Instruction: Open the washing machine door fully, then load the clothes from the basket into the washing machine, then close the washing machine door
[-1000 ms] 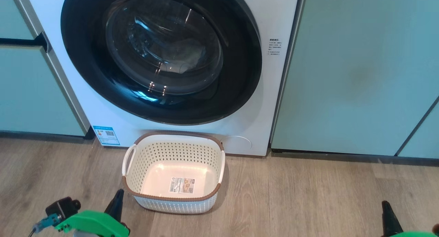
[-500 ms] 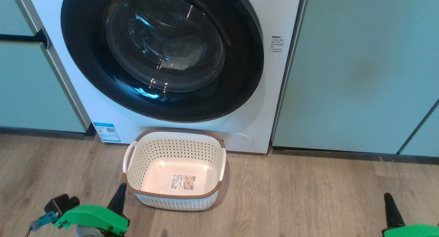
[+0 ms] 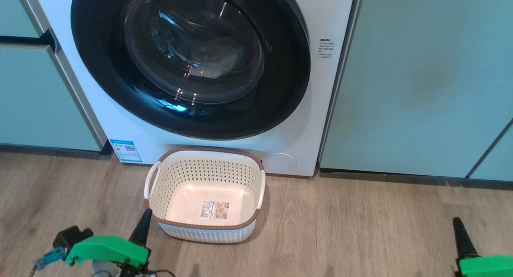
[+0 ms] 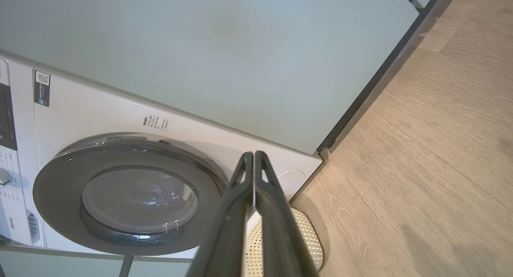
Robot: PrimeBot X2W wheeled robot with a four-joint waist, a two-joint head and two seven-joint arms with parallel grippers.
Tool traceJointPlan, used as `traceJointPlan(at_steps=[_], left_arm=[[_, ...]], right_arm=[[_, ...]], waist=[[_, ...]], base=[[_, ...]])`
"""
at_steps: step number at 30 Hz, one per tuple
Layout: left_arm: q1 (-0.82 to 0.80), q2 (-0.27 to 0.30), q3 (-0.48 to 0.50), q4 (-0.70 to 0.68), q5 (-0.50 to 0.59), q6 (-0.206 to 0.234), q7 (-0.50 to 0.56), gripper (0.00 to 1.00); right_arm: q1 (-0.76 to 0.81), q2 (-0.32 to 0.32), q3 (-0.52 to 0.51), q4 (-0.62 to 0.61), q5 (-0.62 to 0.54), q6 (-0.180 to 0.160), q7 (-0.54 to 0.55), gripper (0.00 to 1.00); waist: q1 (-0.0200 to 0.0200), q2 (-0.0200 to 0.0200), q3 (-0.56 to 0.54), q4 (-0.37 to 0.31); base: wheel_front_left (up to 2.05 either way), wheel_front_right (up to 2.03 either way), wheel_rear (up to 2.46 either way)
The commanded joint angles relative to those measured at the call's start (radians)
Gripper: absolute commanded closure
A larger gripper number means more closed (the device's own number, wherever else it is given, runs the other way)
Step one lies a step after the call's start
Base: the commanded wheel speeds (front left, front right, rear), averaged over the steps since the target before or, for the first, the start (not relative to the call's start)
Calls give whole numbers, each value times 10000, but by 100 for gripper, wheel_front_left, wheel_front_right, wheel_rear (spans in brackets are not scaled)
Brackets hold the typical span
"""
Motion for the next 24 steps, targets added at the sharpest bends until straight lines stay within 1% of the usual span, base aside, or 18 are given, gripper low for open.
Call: traceJointPlan(at_steps=[1,24], left_arm=[[-602,40,384,-397,-245,-10,78,100],[-711,-382,858,-875,-2282,-13,755,100]], right_arm=[[-598,-54,40,-394,263,-19,85,100],[-865,-59,-229,-760,2462,-26,760,100]], waist=[[0,0,13,5],[0,0,229,87]], base=[[0,0,0],[0,0,0]])
